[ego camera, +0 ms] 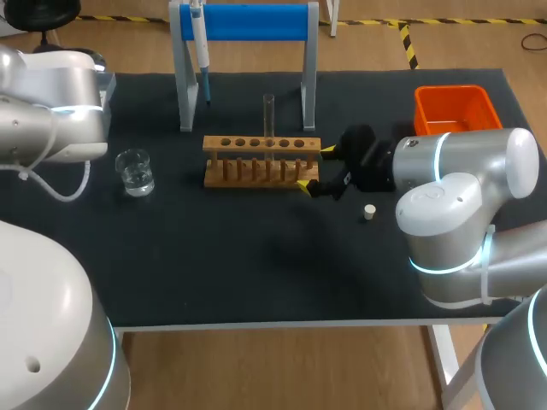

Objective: Invert the test tube, pick up the pipette, mount the tip to pipette, aspirate from beaker and dispense into the tube, eject the tip, return the pipette, and cap with the stopper.

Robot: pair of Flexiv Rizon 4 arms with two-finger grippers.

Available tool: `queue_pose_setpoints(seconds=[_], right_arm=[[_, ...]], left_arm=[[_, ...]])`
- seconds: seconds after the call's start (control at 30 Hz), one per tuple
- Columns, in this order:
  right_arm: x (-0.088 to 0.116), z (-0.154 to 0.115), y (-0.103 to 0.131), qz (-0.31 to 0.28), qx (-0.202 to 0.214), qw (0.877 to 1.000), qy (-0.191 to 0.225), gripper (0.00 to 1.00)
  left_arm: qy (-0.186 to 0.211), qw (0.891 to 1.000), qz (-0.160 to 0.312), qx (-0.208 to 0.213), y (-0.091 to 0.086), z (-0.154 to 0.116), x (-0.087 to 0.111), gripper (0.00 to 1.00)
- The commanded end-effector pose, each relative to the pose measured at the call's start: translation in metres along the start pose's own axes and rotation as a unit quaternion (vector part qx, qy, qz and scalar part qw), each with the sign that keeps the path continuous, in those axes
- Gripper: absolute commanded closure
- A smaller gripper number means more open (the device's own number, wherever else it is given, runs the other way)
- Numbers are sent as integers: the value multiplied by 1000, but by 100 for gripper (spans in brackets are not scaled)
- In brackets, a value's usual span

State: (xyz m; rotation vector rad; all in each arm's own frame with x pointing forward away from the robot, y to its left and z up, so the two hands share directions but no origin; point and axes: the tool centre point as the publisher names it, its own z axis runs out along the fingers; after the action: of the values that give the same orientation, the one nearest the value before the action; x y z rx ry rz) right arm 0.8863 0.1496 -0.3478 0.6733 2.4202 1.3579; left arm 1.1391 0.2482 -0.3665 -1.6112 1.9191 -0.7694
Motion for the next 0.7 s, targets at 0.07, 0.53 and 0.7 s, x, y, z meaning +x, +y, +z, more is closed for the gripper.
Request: queue_pose_setpoints(seconds=[0.07,0.53,0.7], right_arm=[[0,0,0,0,0,1000,0,0],[0,0,0,0,0,1000,0,0],[0,0,0,0,0,1000,0,0]], left_arm=[[1,1000,1,0,0,3,-1,61],[3,1000,3,-2,-1,7,-2,71],[4,1000,5,-4,0,8,-2,95]])
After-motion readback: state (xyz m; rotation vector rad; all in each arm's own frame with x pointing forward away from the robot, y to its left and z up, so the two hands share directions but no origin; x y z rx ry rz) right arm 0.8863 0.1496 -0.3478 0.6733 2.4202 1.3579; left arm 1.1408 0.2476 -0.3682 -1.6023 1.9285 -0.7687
